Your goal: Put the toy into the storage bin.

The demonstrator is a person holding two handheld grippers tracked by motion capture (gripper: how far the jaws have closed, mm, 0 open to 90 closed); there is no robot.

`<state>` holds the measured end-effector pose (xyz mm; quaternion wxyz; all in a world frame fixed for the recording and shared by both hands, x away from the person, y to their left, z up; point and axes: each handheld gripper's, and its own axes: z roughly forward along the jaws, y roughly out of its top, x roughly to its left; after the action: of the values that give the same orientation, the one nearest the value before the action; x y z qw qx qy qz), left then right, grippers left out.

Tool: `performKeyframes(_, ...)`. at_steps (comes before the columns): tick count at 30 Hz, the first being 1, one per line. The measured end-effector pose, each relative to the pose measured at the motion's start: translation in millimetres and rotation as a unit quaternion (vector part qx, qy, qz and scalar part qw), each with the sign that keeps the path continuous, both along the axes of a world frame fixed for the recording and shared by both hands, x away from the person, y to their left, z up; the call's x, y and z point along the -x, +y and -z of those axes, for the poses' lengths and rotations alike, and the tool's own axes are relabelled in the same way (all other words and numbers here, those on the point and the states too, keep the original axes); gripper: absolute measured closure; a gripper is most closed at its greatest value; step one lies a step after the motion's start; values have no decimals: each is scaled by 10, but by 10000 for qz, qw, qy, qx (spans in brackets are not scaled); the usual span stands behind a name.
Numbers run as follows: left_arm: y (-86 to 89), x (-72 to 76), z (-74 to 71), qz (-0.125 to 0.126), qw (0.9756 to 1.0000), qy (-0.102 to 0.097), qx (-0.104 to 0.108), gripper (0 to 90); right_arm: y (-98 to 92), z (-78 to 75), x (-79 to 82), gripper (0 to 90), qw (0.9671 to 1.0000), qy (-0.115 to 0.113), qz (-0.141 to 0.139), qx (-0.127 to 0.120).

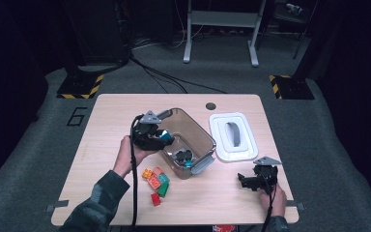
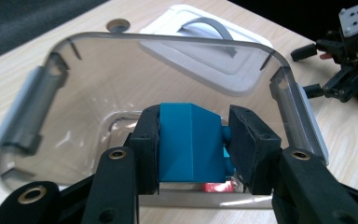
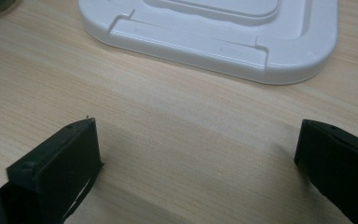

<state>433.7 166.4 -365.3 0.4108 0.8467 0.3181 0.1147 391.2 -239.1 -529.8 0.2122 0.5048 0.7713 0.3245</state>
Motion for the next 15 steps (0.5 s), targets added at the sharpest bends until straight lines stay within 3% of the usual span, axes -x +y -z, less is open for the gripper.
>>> performKeyframes(8, -133, -24, 236, 129, 9991, 334, -236, 568, 0, 0, 0, 0, 10000, -1, -1, 0)
performKeyframes(15, -174, -22, 288, 195, 9981, 450, -362, 567, 0, 0, 0, 0, 10000, -1, -1, 0)
